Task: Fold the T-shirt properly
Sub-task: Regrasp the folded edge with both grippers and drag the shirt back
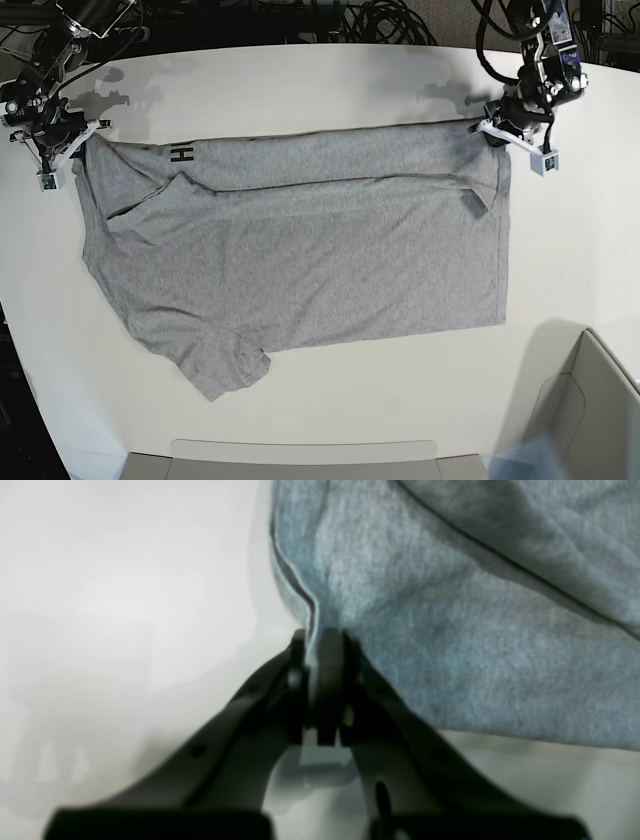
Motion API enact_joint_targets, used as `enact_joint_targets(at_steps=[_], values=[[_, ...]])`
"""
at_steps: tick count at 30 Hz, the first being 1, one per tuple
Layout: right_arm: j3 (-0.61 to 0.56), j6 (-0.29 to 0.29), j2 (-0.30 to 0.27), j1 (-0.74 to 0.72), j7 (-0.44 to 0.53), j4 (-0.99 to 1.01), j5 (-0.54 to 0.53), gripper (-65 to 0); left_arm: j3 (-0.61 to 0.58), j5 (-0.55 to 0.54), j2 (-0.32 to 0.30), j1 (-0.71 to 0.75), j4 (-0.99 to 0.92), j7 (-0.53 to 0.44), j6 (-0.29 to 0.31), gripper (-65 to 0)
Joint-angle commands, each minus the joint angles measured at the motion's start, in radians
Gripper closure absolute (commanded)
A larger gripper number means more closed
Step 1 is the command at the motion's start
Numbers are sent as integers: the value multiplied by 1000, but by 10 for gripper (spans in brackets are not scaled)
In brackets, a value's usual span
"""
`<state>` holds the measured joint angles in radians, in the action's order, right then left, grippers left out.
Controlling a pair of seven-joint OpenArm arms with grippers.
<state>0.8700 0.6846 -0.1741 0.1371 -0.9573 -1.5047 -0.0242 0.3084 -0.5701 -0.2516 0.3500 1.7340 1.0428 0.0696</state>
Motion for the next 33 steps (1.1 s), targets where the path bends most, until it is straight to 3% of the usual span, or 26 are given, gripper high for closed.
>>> enact_joint_targets(at_steps=[1, 7, 12, 20, 28, 30, 33], values=[[1, 14, -2, 34, -71, 3, 40, 0, 16, 19, -8, 17, 8, 15, -7, 0], [13, 14, -3, 103, -67, -6, 40, 0, 102, 17, -19, 80, 8, 15, 14, 0], [54, 14, 2, 147, -71, -17, 46, 0, 140, 23, -36, 125, 8, 26, 174, 0], [67, 14, 17, 230, -65, -17, 46, 0, 220, 23, -41, 182, 8, 26, 184, 0], [67, 14, 29, 227, -73, -53, 68, 0, 219, 23, -64, 186, 40, 26, 184, 0], [67, 14, 52, 215, -73, -86, 112, -26, 223, 25, -64, 188, 82, 27, 184, -70], [68, 14, 94, 197, -65, -159, 201, -151, 225, 25, -64, 197, 143, 27, 184, -177]])
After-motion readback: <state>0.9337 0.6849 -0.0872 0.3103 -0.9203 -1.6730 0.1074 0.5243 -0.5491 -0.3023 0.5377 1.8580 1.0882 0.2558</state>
